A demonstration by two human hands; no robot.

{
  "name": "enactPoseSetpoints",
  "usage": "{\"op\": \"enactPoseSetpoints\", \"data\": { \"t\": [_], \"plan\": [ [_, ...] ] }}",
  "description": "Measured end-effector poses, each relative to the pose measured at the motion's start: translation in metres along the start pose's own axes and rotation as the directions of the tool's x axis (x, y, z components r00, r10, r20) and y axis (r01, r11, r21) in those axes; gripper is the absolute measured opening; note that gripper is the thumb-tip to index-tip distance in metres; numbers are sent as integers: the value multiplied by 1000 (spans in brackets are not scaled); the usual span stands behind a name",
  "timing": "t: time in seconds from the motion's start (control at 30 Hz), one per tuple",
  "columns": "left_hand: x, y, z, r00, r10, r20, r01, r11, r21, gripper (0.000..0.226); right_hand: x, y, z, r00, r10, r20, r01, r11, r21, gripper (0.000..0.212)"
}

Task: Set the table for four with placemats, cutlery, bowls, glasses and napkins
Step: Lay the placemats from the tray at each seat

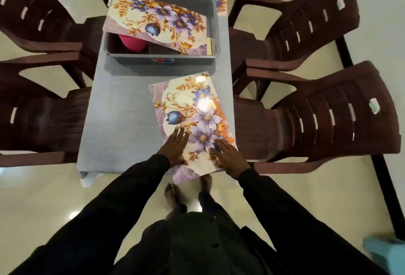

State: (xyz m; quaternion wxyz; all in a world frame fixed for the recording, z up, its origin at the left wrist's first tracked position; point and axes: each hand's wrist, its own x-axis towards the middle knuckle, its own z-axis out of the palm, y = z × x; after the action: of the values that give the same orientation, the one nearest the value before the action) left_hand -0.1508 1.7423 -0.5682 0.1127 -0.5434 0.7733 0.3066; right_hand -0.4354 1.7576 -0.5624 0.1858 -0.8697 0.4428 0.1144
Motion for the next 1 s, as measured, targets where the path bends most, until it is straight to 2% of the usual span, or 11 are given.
{"op": "enactPoseSetpoints", "data": {
  "t": [0.13,0.27,0.37,0.5,0.6,0.8,1.0],
  "plan": [
    [7,-4,-13,991,133,11,-133,991,21,124,-15,-14,9,996,84,-43,-80,994,67,83],
    [-5,-6,8,978,195,-77,-200,977,-75,113,-22,-35,17,985,165,-50,-159,981,113,78],
    [-27,-3,29,975,176,-134,-188,979,-84,118,-24,-40,20,979,202,-2,-201,973,116,84],
    [-42,0,50,976,178,-123,-176,984,30,128,-21,-39,16,973,216,76,-222,972,81,98],
    [-42,2,51,980,162,-119,-162,987,9,126,-16,-41,19,972,227,62,-231,970,69,97],
    [-46,16,38,976,92,-196,-109,991,-76,84,1,-51,13,978,205,41,-208,973,105,84],
    [-46,18,37,990,35,-134,-45,997,-67,84,0,-46,11,985,171,-2,-169,977,134,83]
  ]
}}
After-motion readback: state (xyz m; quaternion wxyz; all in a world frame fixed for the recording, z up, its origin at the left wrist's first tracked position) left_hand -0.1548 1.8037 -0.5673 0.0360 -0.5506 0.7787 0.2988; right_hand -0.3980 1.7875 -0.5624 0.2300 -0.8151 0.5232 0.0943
